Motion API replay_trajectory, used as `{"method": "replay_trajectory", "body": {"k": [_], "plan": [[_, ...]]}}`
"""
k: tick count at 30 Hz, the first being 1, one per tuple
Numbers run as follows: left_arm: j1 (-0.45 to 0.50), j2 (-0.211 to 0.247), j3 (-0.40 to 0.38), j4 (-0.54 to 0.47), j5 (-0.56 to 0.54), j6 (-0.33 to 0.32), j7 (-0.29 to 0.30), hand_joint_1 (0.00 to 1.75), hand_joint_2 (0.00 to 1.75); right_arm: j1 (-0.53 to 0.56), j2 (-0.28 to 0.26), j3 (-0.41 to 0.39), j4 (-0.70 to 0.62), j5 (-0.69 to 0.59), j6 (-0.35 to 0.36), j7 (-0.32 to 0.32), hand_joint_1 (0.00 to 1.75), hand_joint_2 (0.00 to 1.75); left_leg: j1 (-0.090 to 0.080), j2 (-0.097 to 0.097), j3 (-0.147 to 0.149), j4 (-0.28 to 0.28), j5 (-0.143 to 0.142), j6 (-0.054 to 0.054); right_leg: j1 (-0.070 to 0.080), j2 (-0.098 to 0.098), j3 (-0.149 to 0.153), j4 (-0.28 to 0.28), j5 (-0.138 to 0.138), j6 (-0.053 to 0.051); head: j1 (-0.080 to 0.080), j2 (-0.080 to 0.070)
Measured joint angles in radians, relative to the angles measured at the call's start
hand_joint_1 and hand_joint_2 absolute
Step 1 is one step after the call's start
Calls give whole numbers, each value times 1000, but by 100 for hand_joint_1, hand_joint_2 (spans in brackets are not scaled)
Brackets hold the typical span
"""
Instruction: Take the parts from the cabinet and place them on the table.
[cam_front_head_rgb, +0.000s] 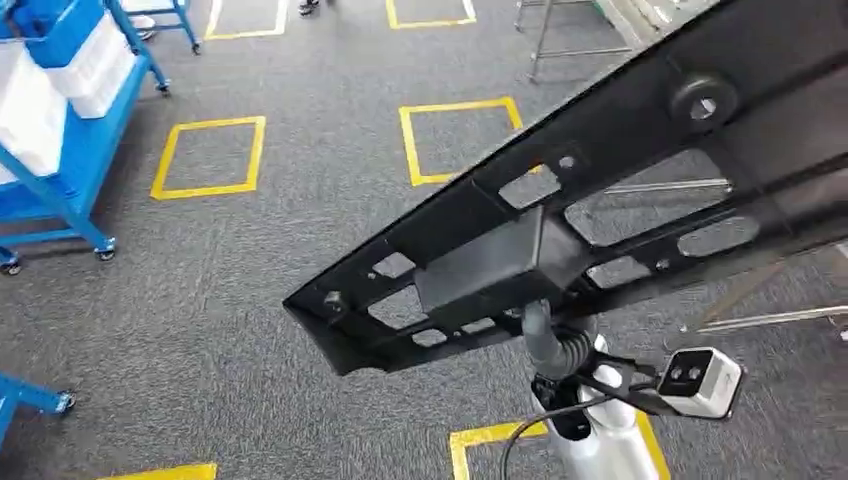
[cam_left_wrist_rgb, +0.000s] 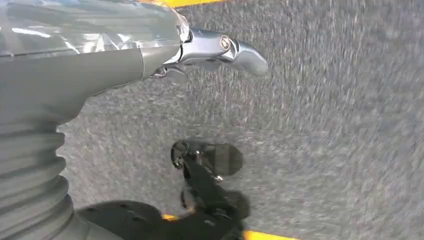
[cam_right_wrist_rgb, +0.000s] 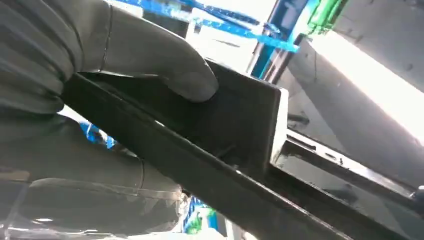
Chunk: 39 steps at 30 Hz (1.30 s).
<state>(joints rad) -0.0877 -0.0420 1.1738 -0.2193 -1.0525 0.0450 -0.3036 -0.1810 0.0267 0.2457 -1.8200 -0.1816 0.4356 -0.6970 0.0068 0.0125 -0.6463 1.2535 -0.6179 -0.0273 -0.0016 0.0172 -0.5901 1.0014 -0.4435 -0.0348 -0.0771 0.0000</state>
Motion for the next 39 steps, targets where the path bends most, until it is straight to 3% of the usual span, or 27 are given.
{"method": "replay_trajectory", "body": {"k": [2,4,5,6,7,10,11,12,13,14,16,17,18,20,21,22,26,27,28,29,31,32,33,34,36,37,39], "plan": [[8,0,2,0,-1,0,17,0,175,1,0,6,-2,-1,-11,0,175,175,1,-2,-39,64,0,-3,1,29,0,3,0,0,0,0],[8,0,2,0,-3,-2,24,0,175,7,0,8,-19,-5,-30,0,175,175,5,-6,5,-56,87,-2,0,59,2,9,-3,4,0,0],[7,0,2,0,-5,-3,26,0,175,11,0,8,-36,-7,-40,0,175,175,9,-26,46,-151,138,-2,-2,72,2,14,-6,8,0,0],[8,0,2,0,-7,-3,27,0,175,14,0,8,-48,-8,-42,0,175,175,15,-78,72,-220,156,-2,-4,83,-2,21,-10,13,0,0],[9,0,2,0,-12,-4,28,0,175,15,0,8,-57,-10,-44,0,175,175,17,-109,81,-238,142,0,2,94,-11,31,-13,19,0,0],[8,2,2,0,-17,-5,35,0,175,34,0,8,-84,-10,-53,0,175,175,6,-78,82,-233,144,16,-11,126,-19,22,-3,38,0,0],[5,3,2,0,-16,-4,35,0,175,36,0,8,-89,-12,-59,0,175,175,16,-64,86,-247,151,26,-5,138,-21,22,-2,46,0,0],[1,3,2,0,-13,-2,35,0,175,41,-1,8,-93,-12,-62,0,175,175,15,-48,90,-252,155,32,-5,96,-26,40,-17,45,0,0],[0,5,3,0,-10,2,33,0,175,41,-1,8,-99,-10,-66,0,175,175,15,-39,91,-256,155,38,-1,44,-49,85,-48,47,1,0],[1,6,7,0,-2,8,33,0,175,42,0,8,-105,4,-75,0,175,175,12,-25,91,-256,155,39,-2,14,-88,163,-89,49,0,0],[7,10,13,-1,-2,13,33,0,175,51,0,8,-110,26,-91,0,175,175,9,7,91,-256,152,42,-6,-6,-162,308,-144,54,0,0],[7,12,15,-1,-3,13,33,0,175,58,0,9,-114,36,-100,0,175,175,9,21,91,-255,151,42,-8,-9,-175,331,-141,56,0,0],[7,13,15,-1,-6,12,33,0,175,65,0,9,-119,42,-105,0,175,175,9,33,92,-255,149,40,-11,-12,-163,306,-116,58,0,0],[6,13,15,-1,-14,7,30,0,175,71,0,12,-129,49,-113,0,175,175,9,54,99,-255,144,35,-13,-31,-78,148,-36,56,0,0],[6,13,15,-1,-17,6,29,0,175,72,0,14,-136,49,-113,0,175,175,9,64,104,-255,140,29,-10,-70,-24,56,-4,51,0,0],[7,14,15,-1,-17,5,27,0,175,70,0,17,-139,49,-113,0,175,175,0,72,106,-251,134,21,3,-104,-8,18,-17,48,0,0],[-1,15,15,-1,-23,3,23,0,175,75,2,31,-141,48,-113,0,175,175,2,113,121,-256,126,-1,5,-49,-13,17,-12,22,0,0],[-4,15,15,-1,-23,2,23,0,175,77,3,33,-144,48,-113,0,175,175,8,98,120,-251,116,-7,-3,-39,-3,10,-7,14,0,0],[-6,15,15,-1,-23,0,21,0,175,74,3,35,-147,48,-113,0,175,175,9,51,109,-218,93,-10,-3,-31,-1,7,-7,11,0,0],[-5,14,15,-1,-23,0,21,0,175,74,6,39,-148,48,-113,0,175,175,9,27,78,-152,57,-10,-2,-23,-1,7,-8,6,0,0],[1,18,15,-1,-23,0,21,0,175,76,9,45,-146,48,-113,0,175,175,9,8,-2,0,-2,-11,1,4,-1,8,-8,1,0,0],[5,18,15,-1,-23,0,21,0,175,76,9,48,-145,48,-113,0,175,175,9,4,-27,42,-3,-10,3,20,-1,8,-8,0,0,0],[7,18,15,-1,-23,0,21,0,175,76,9,50,-145,48,-113,0,175,175,9,0,-31,35,17,-7,5,35,0,9,-8,0,0,0],[7,18,15,-1,-23,-2,21,0,175,76,9,52,-145,48,-113,0,175,175,9,-5,-14,-18,62,-2,6,51,2,11,-9,0,0,0],[3,19,15,-1,-23,-6,19,0,175,75,9,56,-145,47,-112,0,175,175,8,-40,48,-175,156,10,6,74,5,15,-12,3,0,0],[1,21,15,-1,-23,-8,18,0,175,74,9,60,-144,44,-111,2,175,175,8,-92,67,-220,155,17,7,83,2,16,-13,6,0,0],[0,21,15,-1,-23,-9,17,0,175,68,8,68,-141,35,-109,6,175,175,4,-81,75,-241,151,16,0,105,-9,19,-9,19,0,0]]}}
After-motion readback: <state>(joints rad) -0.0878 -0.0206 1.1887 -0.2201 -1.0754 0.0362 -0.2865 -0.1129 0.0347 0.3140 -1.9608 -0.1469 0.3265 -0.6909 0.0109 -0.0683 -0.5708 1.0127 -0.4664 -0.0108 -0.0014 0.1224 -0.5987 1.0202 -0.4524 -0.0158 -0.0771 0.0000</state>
